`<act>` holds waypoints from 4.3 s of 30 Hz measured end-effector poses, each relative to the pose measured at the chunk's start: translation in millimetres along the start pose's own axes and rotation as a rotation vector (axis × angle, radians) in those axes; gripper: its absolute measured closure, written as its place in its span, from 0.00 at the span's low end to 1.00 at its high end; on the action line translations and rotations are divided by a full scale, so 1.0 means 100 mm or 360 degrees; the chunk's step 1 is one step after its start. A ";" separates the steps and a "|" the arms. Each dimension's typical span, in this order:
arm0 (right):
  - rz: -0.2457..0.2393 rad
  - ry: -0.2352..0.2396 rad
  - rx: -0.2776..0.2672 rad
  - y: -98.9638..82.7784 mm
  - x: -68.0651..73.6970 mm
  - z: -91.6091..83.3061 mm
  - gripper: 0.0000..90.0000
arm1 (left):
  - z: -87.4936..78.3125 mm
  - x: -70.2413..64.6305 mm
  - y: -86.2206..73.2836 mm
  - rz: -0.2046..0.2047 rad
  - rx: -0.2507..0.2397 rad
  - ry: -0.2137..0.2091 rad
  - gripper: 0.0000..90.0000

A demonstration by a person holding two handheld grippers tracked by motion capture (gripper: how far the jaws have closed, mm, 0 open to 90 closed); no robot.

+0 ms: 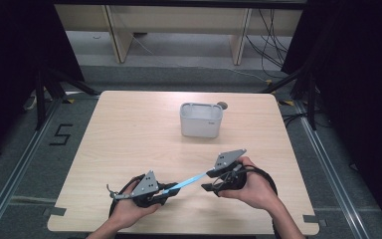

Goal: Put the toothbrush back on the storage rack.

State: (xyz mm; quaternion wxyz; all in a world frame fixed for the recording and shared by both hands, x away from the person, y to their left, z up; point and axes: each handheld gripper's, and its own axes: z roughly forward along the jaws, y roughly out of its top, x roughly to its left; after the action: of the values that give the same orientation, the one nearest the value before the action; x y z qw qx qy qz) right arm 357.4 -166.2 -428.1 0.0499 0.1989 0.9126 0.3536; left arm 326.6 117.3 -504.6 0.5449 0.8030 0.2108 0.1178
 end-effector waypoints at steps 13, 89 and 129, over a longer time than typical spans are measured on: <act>0.0382 -0.0072 -0.0452 -0.22 0.06 0.14 0.58 | -0.07 0.04 0.01 -0.0086 -0.0162 0.0177 0.87; 0.0604 -0.0121 -0.1027 0.27 -0.14 0.13 0.95 | -0.11 -0.02 0.02 -0.0177 -0.0329 0.0204 0.65; 0.0511 -0.0440 -0.1014 0.22 -0.25 -0.12 0.95 | -0.62 0.39 -0.44 -0.0288 -0.0314 0.0736 0.41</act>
State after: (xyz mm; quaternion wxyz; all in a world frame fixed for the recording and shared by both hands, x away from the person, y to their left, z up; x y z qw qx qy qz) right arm 384.8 -169.2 -406.0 0.1759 0.3597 0.6988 0.5928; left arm 325.3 200.8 -523.1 0.5661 0.6758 0.3881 0.2688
